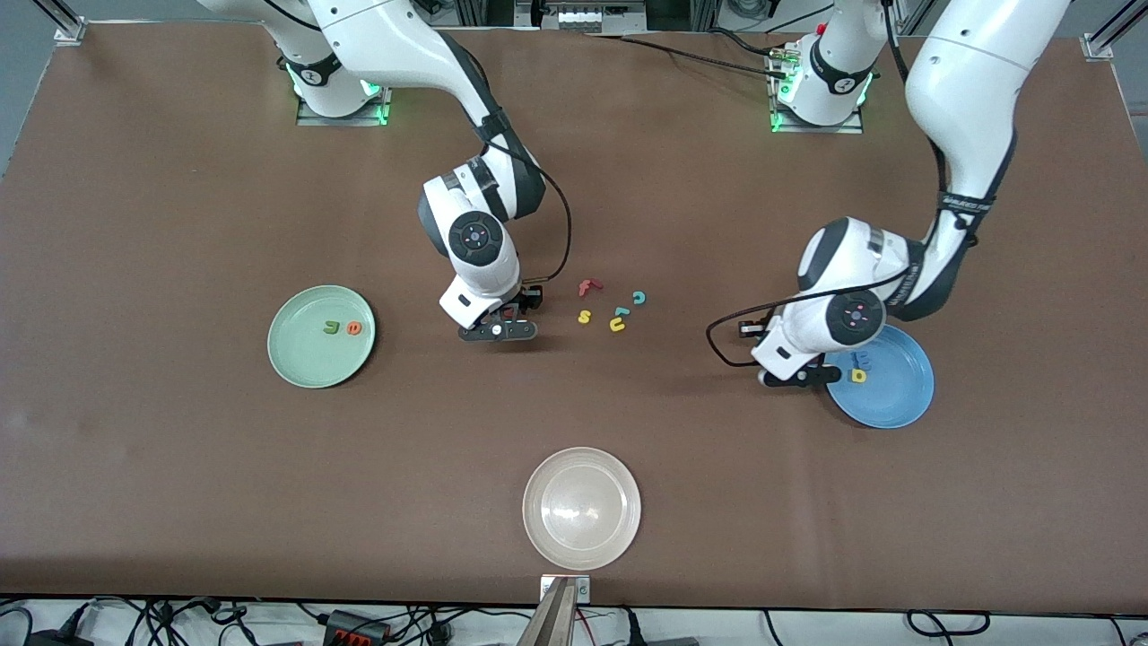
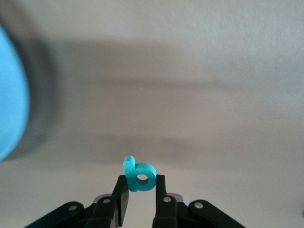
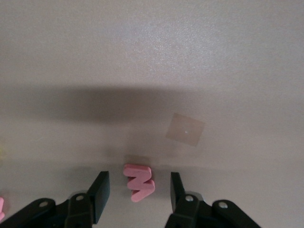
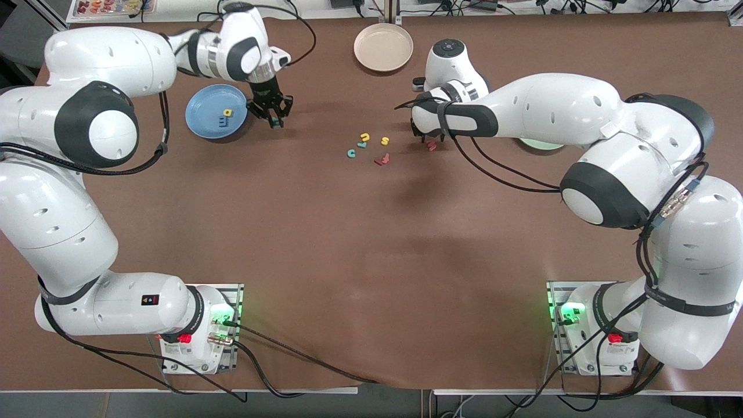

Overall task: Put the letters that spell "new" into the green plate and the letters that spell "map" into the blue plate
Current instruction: 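Grasp the cyan b with the left gripper while the right gripper grasps the pink w, then place the cyan b on the blue plate while the right gripper carries the pink w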

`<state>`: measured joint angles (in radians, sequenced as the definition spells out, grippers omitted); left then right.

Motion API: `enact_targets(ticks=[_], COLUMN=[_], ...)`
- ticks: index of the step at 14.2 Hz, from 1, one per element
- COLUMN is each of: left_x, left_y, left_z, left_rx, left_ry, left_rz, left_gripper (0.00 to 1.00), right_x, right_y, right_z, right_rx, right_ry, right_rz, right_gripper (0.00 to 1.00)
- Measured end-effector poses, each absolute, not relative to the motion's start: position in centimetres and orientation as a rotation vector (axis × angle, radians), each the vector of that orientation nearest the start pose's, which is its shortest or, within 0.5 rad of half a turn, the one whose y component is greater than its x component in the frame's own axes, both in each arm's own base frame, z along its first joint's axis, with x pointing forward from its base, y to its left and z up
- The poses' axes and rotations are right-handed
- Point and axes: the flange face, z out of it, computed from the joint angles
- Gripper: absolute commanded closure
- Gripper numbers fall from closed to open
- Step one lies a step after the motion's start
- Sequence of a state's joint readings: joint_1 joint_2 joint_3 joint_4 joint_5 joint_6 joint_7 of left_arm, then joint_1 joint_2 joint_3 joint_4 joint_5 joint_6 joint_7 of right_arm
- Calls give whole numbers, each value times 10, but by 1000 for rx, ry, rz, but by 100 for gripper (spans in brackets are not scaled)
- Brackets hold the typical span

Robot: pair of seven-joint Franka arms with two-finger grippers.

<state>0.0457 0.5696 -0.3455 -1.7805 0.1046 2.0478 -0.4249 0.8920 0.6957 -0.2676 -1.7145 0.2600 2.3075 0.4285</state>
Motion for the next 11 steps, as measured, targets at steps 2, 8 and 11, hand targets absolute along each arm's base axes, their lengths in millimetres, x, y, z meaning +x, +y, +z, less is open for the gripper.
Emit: enact_targets(ticks=[2, 8, 11], left_x=[616, 630, 641], left_y=[-163, -161, -123], left_z=[260, 298, 302], left_rx=[-3095, -3085, -3062], left_ry=[-125, -52, 53], left_rz=[473, 511, 485], left_gripper=[96, 96, 96], right_x=[526, 526, 525], right_y=[405, 404, 404], right_z=[186, 180, 180], right_rx=[-3165, -3171, -3171], right_ry=[-107, -106, -106], right_rz=[109, 119, 119], right_gripper=[40, 43, 51])
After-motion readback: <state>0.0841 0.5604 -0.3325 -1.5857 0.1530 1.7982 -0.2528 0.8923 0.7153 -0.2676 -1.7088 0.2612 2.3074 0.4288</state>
